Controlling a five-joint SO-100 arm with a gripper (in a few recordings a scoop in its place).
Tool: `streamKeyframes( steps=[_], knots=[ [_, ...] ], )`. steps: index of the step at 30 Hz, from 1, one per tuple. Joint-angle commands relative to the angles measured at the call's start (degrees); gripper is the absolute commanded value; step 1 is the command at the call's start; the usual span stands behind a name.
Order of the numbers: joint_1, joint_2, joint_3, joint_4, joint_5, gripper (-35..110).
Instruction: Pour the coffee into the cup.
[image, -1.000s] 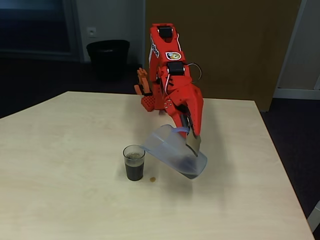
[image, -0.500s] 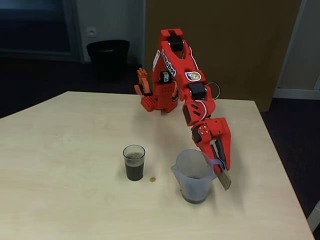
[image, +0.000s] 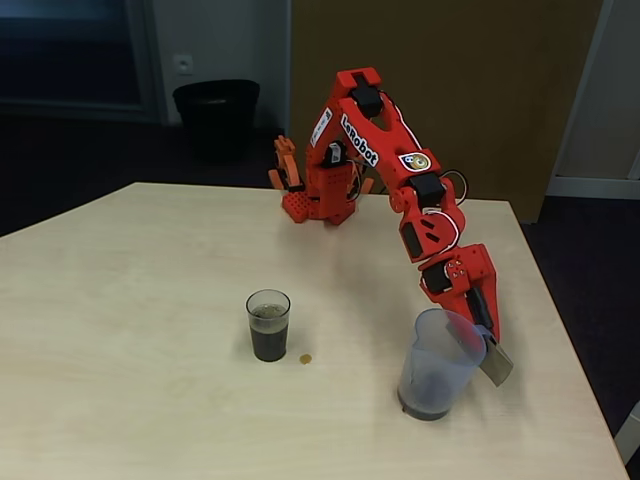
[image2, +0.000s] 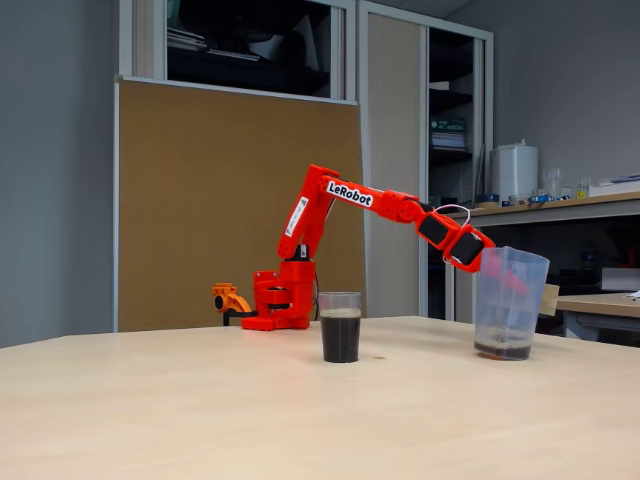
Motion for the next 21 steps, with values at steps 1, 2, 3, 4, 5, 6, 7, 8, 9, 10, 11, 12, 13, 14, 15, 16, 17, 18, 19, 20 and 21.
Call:
streamKeyframes(
  steps=[1,2,3,4,5,6,7,8,9,10,11,12,13,14,15,16,17,18,19,20,21],
  knots=[
    [-0.7,2.46,0.88,-0.7,0.79,7],
    [-0.79,2.81,1.67,-0.79,1.23,9],
    [-0.79,3.25,2.46,-0.97,1.67,10],
    [-0.7,3.6,3.25,-1.23,1.93,11],
    [-0.62,4.04,3.96,-1.58,2.02,11],
    [-0.53,4.39,5.01,-2.37,2.29,12],
    [-0.44,4.92,6.24,-3.34,2.37,13],
    [-0.35,5.36,7.47,-4.13,2.9,13],
    [-0.26,5.89,8.7,-4.66,3.52,13],
    [-0.26,6.5,10.02,-5.36,3.87,14],
    [-0.18,7.21,11.34,-5.8,4.39,14],
    [-0.09,7.82,12.3,-5.89,4.66,14],
    [0.09,8.35,13.1,-5.89,4.83,14],
    [0.26,8.96,13.8,-5.89,4.92,14],
    [0.44,9.49,14.41,-5.89,4.83,14],
    [0.62,10.02,15.03,-5.8,4.75,14],
    [0.79,10.55,15.64,-5.54,4.57,14],
    [1.05,11.16,16.08,-5.19,4.48,14],
    [1.23,11.87,16.7,-4.92,4.39,14],
    [1.41,12.57,17.4,-4.75,4.22,14],
    [1.58,13.27,18.11,-4.48,4.13,14]
  ],
)
